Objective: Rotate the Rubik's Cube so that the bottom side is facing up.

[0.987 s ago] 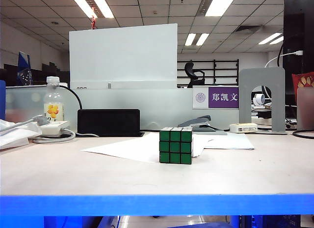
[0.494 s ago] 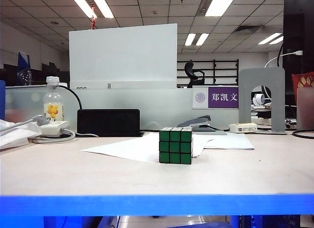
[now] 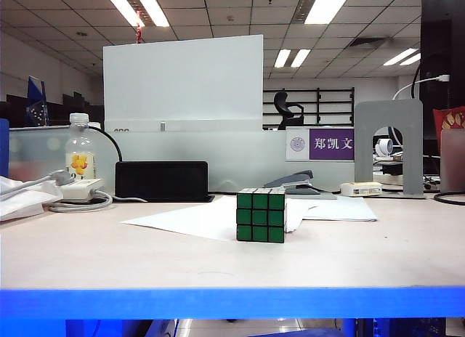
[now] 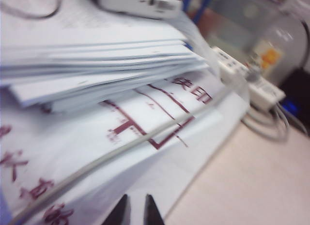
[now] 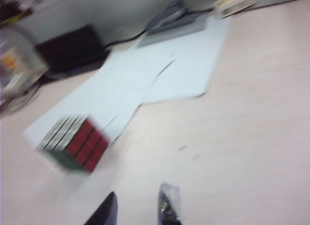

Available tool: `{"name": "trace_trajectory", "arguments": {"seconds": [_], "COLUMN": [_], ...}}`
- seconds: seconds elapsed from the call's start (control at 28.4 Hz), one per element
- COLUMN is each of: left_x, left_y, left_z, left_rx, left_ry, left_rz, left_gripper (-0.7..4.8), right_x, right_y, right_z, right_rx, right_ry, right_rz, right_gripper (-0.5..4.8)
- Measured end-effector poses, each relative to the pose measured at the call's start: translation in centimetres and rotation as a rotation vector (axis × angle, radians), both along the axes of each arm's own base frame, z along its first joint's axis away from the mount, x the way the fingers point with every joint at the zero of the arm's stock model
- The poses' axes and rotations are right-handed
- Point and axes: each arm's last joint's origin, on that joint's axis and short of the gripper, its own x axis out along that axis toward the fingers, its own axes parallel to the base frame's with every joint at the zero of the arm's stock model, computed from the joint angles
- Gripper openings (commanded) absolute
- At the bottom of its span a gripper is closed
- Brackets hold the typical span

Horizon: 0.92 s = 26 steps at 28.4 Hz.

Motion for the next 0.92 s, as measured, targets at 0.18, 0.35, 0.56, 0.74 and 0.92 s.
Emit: {"name": "trace_trajectory", "arguments": {"seconds": [0.18, 0.35, 0.56, 0.74, 0.92], "left_x": [0.2, 0.1, -0.2, -0.2, -0.3], "left_y": [-0.5, -0.7, -0.6, -0.7, -0.4], "left_z": [-1.7, -1.7, -1.5, -1.5, -1.4], "left_rx": [0.092, 0.115, 0.142, 0.077, 0.084], "left_ry": [0.009, -0.034, -0.050, -0.073, -0.084], "left_rz": [-0.203, -0.316, -0.315, -0.328, -0.244], "left_gripper": [0.52, 0.52, 0.57, 0.57, 0.57], "right_x": [-0.6, -0.7, -0.1, 0.4, 1.0], "right_y": [1.0, 1.0, 0.2, -0.6, -1.8], "right_z": [-0.3, -0.2, 0.2, 0.3, 0.7], "right_rx": [-0.078, -0.117, -0.096, -0.115, -0.115], "right_ry": [-0.037, -0.055, -0.083, -0.104, -0.151], "right_rz": [0.021, -0.010, -0.102, -0.083, -0.105], "right_gripper": [1.17, 1.77, 1.80, 1.79, 1.66]}}
